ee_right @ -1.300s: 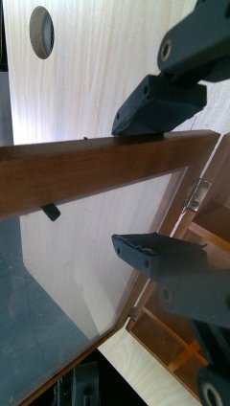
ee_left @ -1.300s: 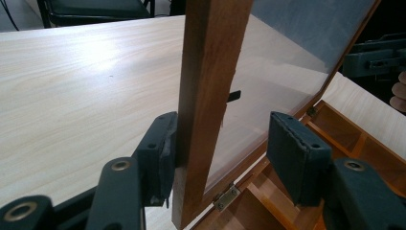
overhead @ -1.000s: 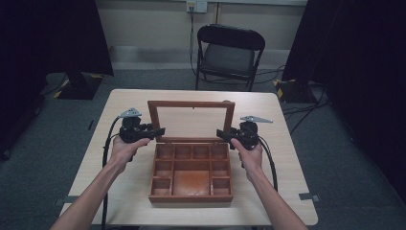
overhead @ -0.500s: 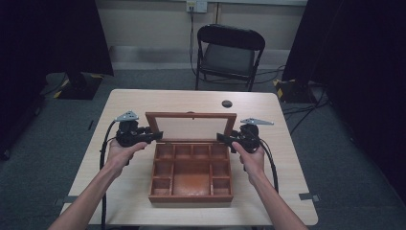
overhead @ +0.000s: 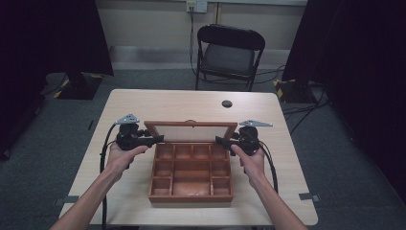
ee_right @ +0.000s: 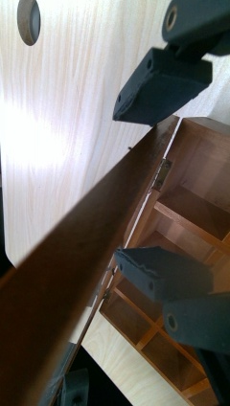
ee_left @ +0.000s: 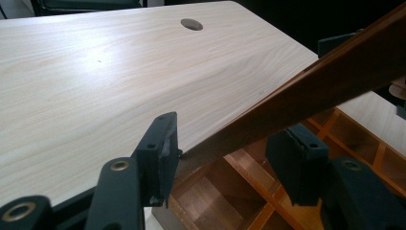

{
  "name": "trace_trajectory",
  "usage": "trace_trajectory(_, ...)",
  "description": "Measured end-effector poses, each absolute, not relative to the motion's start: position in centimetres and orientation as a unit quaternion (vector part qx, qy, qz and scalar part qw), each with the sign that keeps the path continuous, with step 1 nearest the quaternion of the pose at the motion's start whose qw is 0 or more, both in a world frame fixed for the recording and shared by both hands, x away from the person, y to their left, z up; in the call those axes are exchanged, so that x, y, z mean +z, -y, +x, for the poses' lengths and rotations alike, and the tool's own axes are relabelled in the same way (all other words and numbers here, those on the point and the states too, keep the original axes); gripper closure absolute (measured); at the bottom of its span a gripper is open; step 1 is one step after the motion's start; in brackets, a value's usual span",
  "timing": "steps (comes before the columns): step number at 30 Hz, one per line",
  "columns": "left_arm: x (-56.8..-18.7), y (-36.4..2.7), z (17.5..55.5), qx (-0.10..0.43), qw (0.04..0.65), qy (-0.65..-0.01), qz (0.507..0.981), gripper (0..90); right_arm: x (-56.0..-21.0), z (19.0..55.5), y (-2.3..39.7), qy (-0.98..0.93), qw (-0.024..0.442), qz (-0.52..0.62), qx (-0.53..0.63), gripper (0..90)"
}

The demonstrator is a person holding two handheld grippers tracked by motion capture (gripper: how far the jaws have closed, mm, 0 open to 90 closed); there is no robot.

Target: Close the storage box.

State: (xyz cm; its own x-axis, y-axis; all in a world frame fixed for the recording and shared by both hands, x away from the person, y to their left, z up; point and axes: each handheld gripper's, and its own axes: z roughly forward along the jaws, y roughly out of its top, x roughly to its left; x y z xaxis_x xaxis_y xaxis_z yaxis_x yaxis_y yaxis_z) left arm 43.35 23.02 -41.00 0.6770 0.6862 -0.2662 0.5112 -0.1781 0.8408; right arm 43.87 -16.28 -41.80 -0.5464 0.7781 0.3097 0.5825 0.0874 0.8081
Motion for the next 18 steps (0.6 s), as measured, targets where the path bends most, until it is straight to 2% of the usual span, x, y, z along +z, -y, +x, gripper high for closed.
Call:
trace_trajectory(5, -41.05, -23.02, 42.98, 0.092, 0.503, -0.402, 0.759, 37.8, -41.72, 43.63, 16.12, -0.737, 0.106, 0.46, 0.483, 26.0)
trace_trajectory(9, -41.17, -22.98, 42.7, 0.09, 0.495, -0.4, 0.766, 32.6, -41.87, 43.51, 16.26, -0.738, 0.083, 0.473, 0.475, 20.4)
trace_trajectory(18, -41.32, -23.04, 42.32, 0.09, 0.49, -0.394, 0.772, 29.0, -41.95, 42.86, 16.62, -0.742, 0.086, 0.47, 0.47, 19.9)
